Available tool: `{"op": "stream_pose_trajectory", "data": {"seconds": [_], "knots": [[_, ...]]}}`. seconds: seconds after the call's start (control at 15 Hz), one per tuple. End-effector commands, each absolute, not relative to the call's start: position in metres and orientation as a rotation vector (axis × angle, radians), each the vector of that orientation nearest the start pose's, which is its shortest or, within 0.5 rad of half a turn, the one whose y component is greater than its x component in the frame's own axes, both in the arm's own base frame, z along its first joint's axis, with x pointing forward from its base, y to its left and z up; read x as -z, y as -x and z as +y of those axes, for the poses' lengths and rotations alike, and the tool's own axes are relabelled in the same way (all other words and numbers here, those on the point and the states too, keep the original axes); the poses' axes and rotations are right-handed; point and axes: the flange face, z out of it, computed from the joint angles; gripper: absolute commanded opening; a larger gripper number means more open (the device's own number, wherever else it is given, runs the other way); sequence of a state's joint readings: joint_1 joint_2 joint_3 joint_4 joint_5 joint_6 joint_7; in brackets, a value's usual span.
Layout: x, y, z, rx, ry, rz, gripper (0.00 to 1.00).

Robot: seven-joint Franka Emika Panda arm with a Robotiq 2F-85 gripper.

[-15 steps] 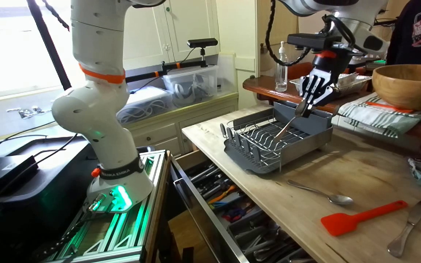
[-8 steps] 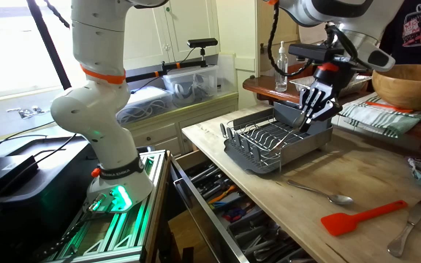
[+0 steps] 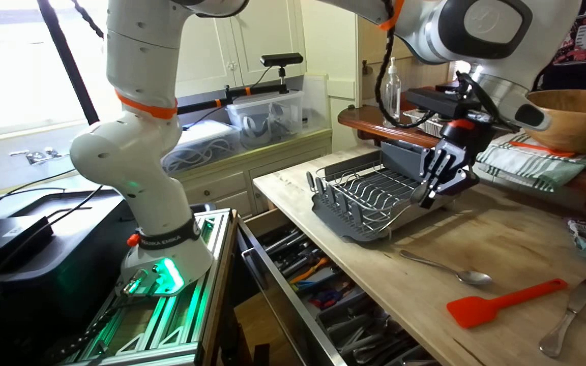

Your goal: Pick up the spoon from the drying rack and place it on the table on top of the other spoon to the right of the drying rack

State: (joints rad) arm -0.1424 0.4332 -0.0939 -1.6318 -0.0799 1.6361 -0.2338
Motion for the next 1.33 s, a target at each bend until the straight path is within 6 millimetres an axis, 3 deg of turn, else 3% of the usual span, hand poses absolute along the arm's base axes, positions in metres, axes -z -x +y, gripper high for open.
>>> {"op": "stream_pose_trajectory", "data": {"seconds": [0.0,0.6,1.27], "knots": [[-0.323,-0.610,-0.150,-0.683,3.139,0.005,0.02],[-0.291,-0.636,-0.148,-0.571,3.177,-0.070,0.02],[-0.252,-0.663,-0.143,-0.566,3.228,-0.186,0.02]]}}
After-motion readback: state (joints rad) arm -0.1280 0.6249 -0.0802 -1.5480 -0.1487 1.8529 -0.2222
